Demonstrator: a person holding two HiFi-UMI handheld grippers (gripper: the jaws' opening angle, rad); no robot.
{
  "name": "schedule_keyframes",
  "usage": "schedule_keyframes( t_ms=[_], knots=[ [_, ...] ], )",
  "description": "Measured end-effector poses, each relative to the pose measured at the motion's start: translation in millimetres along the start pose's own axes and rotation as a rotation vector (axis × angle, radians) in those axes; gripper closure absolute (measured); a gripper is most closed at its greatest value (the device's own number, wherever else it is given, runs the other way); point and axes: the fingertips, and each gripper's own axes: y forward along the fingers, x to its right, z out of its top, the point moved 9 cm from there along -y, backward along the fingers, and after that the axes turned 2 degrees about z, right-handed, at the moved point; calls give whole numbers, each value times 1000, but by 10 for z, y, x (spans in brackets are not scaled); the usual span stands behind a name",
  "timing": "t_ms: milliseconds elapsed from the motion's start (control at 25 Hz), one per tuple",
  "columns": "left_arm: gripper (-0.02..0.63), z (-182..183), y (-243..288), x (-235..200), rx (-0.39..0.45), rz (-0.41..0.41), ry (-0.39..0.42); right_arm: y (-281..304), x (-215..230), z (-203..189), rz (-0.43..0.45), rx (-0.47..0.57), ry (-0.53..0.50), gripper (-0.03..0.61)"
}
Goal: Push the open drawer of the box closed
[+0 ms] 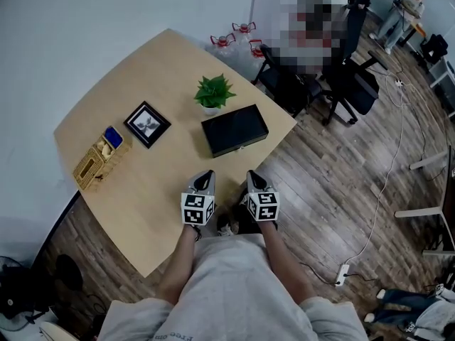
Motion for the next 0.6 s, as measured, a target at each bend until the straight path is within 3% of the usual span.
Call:
schedule_keyframes(
  t_ms=[600],
  knots=[
    [561, 39, 79, 13, 3, -5, 8, 15, 36, 80, 35, 51, -2, 577]
  ],
)
